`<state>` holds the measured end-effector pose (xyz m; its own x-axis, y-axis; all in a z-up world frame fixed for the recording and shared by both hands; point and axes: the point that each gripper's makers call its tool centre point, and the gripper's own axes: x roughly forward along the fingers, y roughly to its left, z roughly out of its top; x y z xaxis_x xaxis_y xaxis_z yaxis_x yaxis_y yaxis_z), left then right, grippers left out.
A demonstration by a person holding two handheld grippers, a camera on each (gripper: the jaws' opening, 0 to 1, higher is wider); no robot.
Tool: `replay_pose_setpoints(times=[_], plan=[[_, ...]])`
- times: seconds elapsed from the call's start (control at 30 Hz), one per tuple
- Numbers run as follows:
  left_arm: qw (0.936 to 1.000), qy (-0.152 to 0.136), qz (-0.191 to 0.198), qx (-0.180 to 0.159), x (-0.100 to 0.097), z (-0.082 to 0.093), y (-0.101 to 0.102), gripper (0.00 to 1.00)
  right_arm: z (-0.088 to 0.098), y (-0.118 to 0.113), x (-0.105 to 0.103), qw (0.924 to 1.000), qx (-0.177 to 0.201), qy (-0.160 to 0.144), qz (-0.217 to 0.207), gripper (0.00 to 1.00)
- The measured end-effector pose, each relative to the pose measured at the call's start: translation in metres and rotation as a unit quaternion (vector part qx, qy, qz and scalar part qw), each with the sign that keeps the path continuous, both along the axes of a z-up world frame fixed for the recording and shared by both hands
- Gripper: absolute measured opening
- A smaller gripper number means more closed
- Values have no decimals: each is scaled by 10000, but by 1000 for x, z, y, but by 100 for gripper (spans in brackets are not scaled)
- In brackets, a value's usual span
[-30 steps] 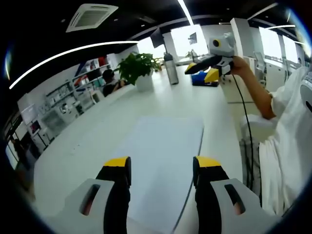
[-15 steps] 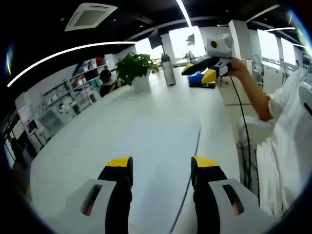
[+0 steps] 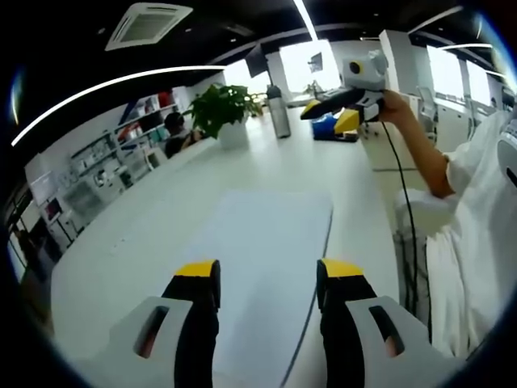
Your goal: Grasp the top corner of one sheet in the document stack and pull a single sheet out from the document stack, separating that one sheet from the rest and lifting it clear until the single sheet is fully removed from the stack
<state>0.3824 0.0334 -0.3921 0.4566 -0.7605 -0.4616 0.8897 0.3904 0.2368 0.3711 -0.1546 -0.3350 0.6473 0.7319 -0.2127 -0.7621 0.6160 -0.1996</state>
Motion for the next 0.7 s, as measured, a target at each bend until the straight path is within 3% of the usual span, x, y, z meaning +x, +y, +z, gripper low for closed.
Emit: replay_pose_setpoints(times=[0.27,0.7], plan=[[9995,-157,-131,224,-3,-6,-2,42,0,0,1,10000,-11,-8,12,41],[9991,-138,-204,359,-3,-13,-6,42,-1,0,1,10000,-14,4,21,41]])
